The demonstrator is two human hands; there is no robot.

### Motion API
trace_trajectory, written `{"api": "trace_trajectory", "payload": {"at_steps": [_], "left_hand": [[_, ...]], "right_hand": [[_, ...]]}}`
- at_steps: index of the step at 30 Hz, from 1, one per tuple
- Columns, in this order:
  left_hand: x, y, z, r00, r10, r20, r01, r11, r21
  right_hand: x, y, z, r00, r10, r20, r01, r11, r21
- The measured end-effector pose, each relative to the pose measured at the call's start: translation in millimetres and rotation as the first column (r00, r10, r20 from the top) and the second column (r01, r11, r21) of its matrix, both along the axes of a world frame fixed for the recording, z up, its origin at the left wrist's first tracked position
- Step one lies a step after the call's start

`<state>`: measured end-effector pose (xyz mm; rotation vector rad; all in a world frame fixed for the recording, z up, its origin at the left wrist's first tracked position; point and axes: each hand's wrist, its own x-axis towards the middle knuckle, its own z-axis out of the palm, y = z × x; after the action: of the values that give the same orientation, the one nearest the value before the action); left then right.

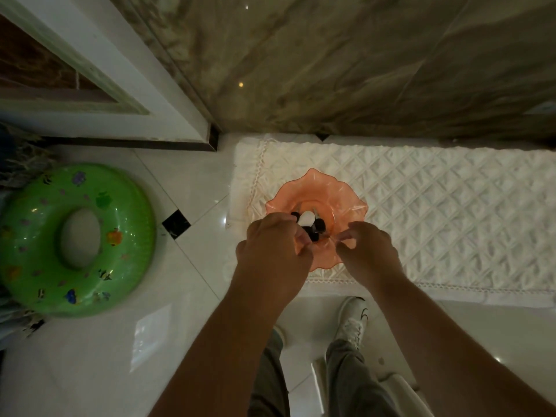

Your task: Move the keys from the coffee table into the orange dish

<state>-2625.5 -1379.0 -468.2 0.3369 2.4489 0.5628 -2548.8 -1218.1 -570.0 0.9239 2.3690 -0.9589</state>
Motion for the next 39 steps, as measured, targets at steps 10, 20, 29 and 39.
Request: {"api": "trace_trajectory", "payload": {"at_steps": [10,20,29,39], "left_hand": [[0,6,-55,0.999,0.001,-0.034,-0.004,0.995,-0.104],[13,5,-85,1.000,-0.019,0.020,0.022,0.983,-0.180],[3,11,-46,0.999,0.007,-0.040,-0.010,0.995,-0.095],[-13,22,77,0.988,0.118,-0.104,-0.101,0.982,0.160]], "right_hand": [[-35,25,16,0.998,-0.043,-0.045,0.040,0.996,-0.081],[-38,27,10,0.998,-0.023,-0.060,0.019,0.997,-0.070],[-46,32,42,0.993,-0.008,-0.118,0.007,1.000,-0.011],[-49,29,152,0.970,0.018,-0.241,-0.013,1.000,0.021]]}}
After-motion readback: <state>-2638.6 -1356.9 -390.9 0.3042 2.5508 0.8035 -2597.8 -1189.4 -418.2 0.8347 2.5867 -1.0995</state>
